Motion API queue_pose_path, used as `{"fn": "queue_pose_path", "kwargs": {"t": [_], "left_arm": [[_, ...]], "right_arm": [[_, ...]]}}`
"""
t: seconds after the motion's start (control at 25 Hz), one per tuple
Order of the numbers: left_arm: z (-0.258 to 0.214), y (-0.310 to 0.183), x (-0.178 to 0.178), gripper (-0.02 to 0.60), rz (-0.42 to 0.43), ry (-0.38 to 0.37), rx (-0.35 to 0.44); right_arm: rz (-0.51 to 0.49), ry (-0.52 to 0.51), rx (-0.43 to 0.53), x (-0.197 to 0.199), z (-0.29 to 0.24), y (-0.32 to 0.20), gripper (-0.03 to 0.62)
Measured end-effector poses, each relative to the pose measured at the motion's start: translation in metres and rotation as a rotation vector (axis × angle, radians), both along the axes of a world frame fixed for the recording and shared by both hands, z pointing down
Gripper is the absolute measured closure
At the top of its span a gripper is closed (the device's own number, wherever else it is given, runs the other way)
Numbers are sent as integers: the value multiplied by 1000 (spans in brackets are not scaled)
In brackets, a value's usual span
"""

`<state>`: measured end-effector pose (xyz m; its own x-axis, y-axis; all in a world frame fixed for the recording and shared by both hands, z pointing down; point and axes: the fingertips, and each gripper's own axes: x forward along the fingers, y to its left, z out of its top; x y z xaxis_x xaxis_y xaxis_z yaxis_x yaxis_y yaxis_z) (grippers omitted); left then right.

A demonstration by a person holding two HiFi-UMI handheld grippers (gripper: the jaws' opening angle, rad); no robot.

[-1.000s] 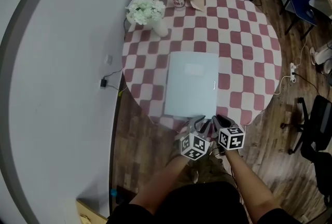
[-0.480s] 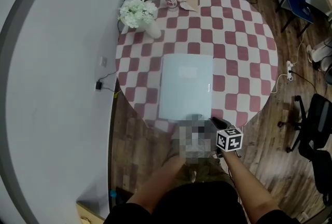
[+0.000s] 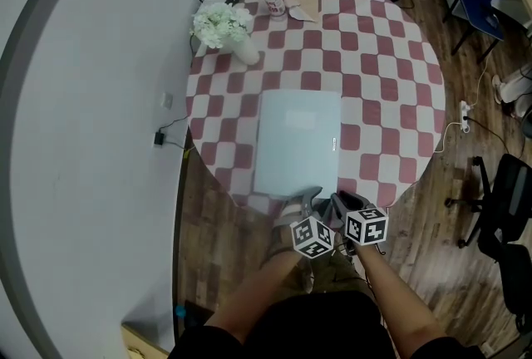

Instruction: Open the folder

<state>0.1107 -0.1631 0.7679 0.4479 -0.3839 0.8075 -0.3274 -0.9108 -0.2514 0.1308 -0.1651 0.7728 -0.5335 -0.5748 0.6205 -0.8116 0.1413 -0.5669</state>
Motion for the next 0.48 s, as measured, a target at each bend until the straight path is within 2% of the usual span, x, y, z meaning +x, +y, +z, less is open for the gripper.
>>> {"fn": "queue_pose_path", "kwargs": {"t": [0.48], "left_arm": [[-5,4,2,455,20,-12,35]], "right_arm": [[-6,-14,-7,-1,-1,-1,514]]}}
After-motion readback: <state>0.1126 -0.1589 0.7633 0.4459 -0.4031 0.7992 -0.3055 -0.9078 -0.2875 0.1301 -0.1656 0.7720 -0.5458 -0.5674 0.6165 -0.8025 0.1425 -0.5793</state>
